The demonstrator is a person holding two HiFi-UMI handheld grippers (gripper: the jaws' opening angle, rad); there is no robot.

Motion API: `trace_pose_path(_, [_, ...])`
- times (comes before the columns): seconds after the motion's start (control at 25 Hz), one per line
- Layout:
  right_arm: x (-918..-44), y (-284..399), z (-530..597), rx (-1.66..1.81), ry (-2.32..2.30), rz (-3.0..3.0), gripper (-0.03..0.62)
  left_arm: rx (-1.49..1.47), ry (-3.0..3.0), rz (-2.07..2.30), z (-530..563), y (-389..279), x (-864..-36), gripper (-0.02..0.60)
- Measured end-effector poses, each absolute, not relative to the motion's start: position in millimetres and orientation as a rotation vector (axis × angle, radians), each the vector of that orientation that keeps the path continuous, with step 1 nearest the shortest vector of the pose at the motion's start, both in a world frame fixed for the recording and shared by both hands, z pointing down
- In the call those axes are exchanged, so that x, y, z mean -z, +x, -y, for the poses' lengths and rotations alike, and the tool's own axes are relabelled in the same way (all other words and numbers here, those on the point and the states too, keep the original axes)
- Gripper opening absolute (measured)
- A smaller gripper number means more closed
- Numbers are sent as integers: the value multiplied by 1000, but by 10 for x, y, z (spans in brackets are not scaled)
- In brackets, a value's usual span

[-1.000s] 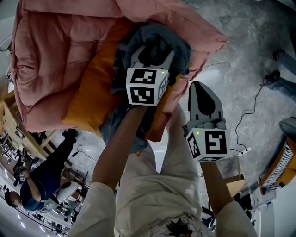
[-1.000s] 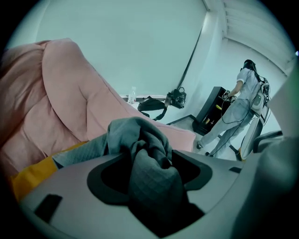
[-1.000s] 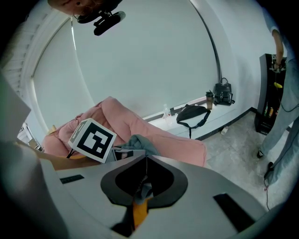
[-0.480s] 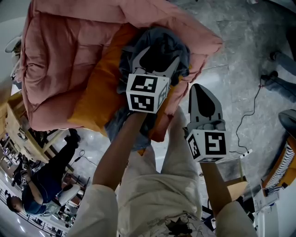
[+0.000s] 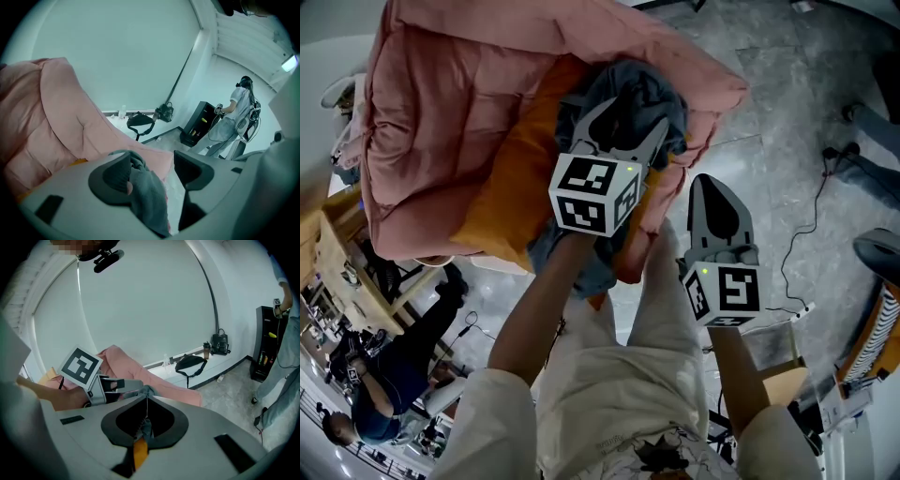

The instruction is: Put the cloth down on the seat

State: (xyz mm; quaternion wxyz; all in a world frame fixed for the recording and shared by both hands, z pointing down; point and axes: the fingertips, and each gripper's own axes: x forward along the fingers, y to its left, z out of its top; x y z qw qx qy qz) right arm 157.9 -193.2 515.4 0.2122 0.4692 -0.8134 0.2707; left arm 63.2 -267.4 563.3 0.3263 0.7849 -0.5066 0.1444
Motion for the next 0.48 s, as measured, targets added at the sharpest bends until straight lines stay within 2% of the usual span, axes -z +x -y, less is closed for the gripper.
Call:
trace_pose_path(0.28, [-4992,1529,1819,-740,1326,2262,21,-386,2080,1316,2520,520,-5412,259])
trace_pose_path(0.48, [-4923,1315,1549,-709,1211,2297,21,-399,2091,1322,2281,375,-5288,258])
